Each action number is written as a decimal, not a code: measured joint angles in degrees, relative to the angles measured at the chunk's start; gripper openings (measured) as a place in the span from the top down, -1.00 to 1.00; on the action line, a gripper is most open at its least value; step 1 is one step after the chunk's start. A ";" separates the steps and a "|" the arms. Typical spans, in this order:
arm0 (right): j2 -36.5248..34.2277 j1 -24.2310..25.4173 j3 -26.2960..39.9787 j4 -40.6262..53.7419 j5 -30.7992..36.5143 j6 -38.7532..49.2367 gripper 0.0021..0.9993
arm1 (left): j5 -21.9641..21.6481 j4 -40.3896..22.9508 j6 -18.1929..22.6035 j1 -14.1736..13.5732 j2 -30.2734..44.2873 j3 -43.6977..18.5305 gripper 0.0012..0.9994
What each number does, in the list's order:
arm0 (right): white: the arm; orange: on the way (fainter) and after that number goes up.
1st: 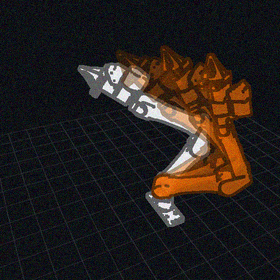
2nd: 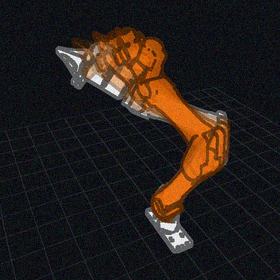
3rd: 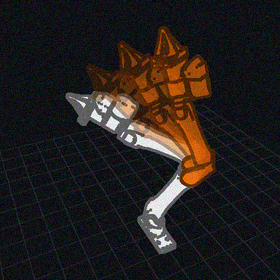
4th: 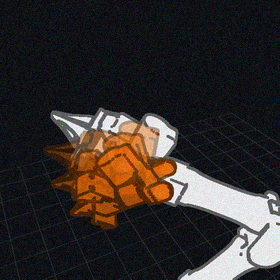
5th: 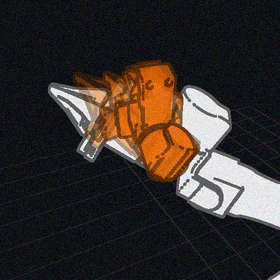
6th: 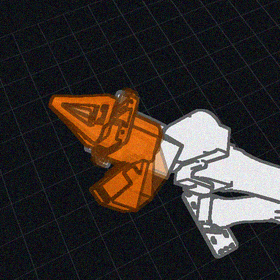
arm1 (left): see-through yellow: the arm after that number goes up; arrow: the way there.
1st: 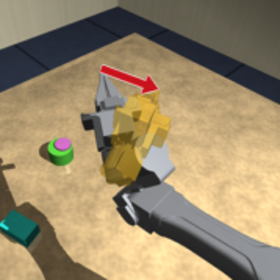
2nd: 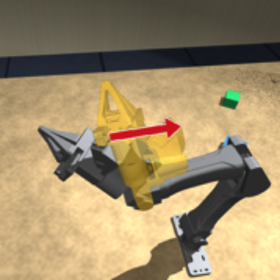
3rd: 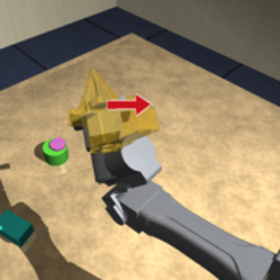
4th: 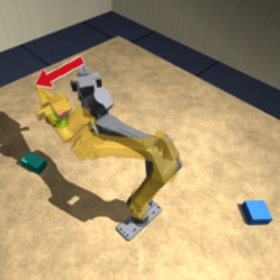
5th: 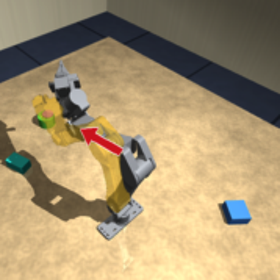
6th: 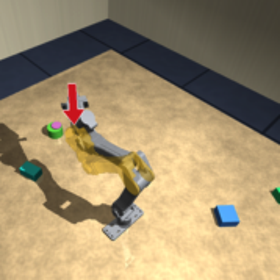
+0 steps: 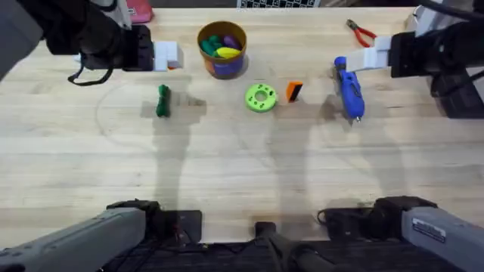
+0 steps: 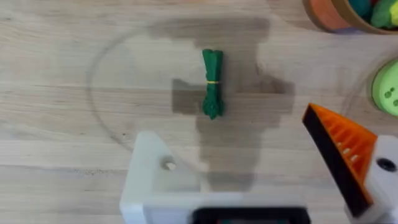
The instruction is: Pick up the gripper from the table and insert it into the empty holder that is missing its gripper. Then pick up a screw, insert it into the mounting hole, and use the screwdriver to tighten it. Finally, clean up the table by picking up the vegetable and placing it into the bucket.
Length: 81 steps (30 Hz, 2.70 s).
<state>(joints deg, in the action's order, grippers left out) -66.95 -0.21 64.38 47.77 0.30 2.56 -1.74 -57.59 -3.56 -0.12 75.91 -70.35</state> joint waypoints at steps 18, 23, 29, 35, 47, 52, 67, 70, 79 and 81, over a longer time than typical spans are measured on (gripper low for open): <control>-0.56 0.00 0.07 -0.11 -0.17 -1.31 -0.99 | 7.83 -1.91 8.72 8.92 20.42 -1.69 -0.97; -0.56 0.00 0.09 -0.11 -0.17 -1.33 -0.99 | 6.40 1.71 10.15 8.18 24.44 -2.05 -0.97; -0.58 0.00 0.09 -0.11 -0.17 -1.33 -0.99 | 6.15 3.66 10.63 8.02 28.11 -2.35 -0.97; -0.56 0.00 0.09 -0.11 -0.17 -1.33 -0.99 | 5.55 5.77 10.66 8.02 31.75 -2.43 -0.98; -0.56 0.00 0.09 -0.11 -0.17 -1.42 -0.99 | 6.40 5.96 10.85 7.89 31.81 -2.91 0.67; -0.56 0.00 0.09 -0.13 -0.17 -1.50 -0.99 | 6.45 5.95 11.04 7.81 31.81 -3.06 0.98; -0.56 0.00 0.09 -0.11 -0.17 -1.50 -0.99 | 5.04 2.94 9.79 7.80 31.42 -3.67 0.98; -0.56 0.00 0.09 -0.14 -0.17 -1.50 -0.99 | 4.92 2.82 8.67 7.67 29.33 -3.67 0.98; -0.56 0.00 0.09 -0.12 -0.16 -1.50 -0.99 | 4.90 -0.32 5.17 5.57 12.48 -4.26 0.98; -0.56 0.00 0.09 -0.14 -0.11 -1.50 -0.99 | 4.90 -1.04 4.79 5.15 9.77 -4.47 0.98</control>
<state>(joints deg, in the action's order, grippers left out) -67.51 -0.21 64.47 47.64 0.19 1.06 3.16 -58.63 1.23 5.03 85.69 -74.82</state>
